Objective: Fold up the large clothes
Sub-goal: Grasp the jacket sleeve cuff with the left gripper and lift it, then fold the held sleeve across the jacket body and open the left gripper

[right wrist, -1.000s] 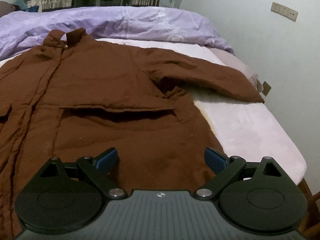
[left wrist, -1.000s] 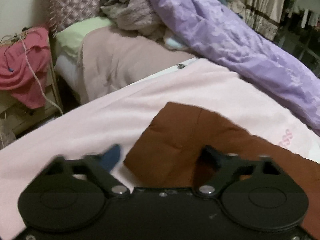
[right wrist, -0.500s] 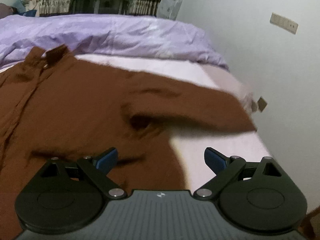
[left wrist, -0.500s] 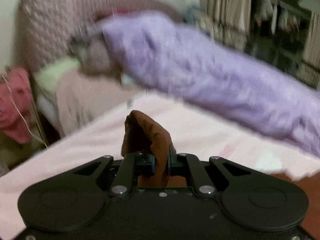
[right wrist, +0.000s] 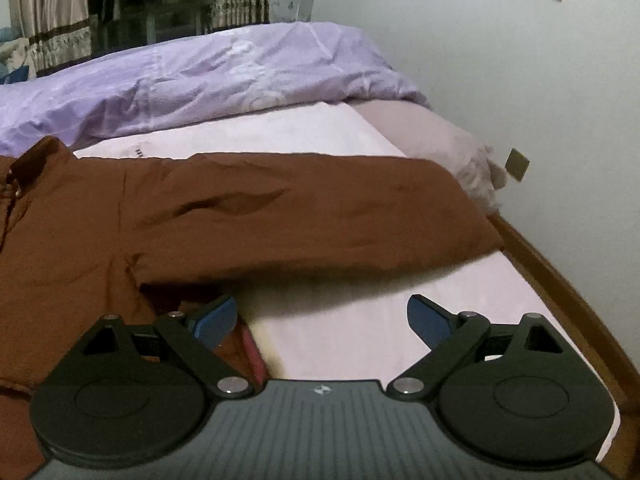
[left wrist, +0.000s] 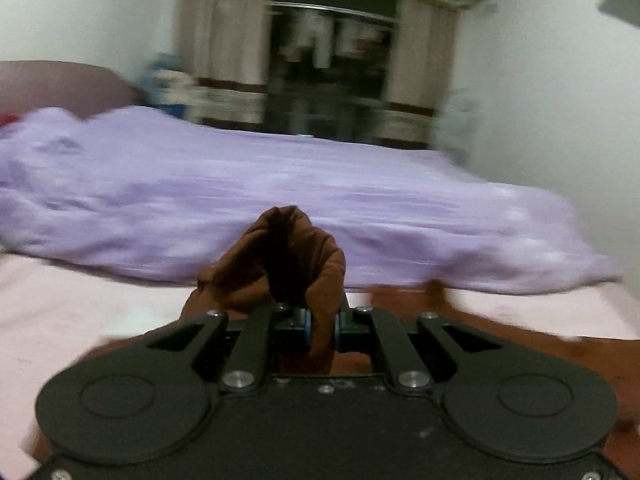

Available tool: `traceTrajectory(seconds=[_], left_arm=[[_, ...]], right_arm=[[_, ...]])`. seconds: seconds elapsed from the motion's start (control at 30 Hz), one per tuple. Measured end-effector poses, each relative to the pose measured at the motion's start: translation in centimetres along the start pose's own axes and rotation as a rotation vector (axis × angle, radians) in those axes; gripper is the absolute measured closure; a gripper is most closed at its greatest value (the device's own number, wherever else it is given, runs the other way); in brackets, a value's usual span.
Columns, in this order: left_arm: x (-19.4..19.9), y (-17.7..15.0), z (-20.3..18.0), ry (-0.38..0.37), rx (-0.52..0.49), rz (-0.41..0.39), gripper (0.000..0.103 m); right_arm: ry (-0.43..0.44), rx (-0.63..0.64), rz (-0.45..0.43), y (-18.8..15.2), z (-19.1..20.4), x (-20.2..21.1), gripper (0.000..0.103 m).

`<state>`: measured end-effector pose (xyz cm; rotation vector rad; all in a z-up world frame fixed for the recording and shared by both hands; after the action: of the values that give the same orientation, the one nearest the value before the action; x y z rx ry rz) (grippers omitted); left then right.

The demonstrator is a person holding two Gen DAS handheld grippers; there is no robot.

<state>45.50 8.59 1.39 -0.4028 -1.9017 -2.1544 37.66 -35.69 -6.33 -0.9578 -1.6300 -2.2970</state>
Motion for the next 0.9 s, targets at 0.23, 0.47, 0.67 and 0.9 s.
traceTrajectory(seconds=[0.23, 0.47, 0.67, 0.9], left_arm=[[-3.8, 0.0, -14.0, -0.222, -0.008, 0.026, 0.096], [-5.5, -1.7, -19.1, -0.298, -0.025, 0.076, 0.096], [-7.1, -2.4, -22.1, -0.395, -0.008, 0.087, 0.096], [-11.7, -8.9, -26.5, -0.411, -0.108, 0.238, 0.091]], right_arm=[[-0.065, -0.048, 0.021, -0.2, -1.4, -1.1, 0.0], [-0.071, -0.054, 0.076, -0.4, -0.9, -2.3, 0.0], [-0.072, -0.019, 0.089, -0.6, 0.4, -2.6, 0.0], [-0.079, 0.022, 0.093, -0.8, 1.4, -2.9, 0.0]])
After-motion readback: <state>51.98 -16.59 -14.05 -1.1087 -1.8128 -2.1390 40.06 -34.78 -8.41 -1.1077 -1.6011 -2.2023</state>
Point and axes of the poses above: each gripper's, at about its wrist camera, not at the fingertips, and x roughly against the way its jaws point, z to its left, y to its top, the point moved 5 cm from there along -x, roughly the way its jaws point, and after that the axes turned 15 degrees about -x, right-handed, at the moved point
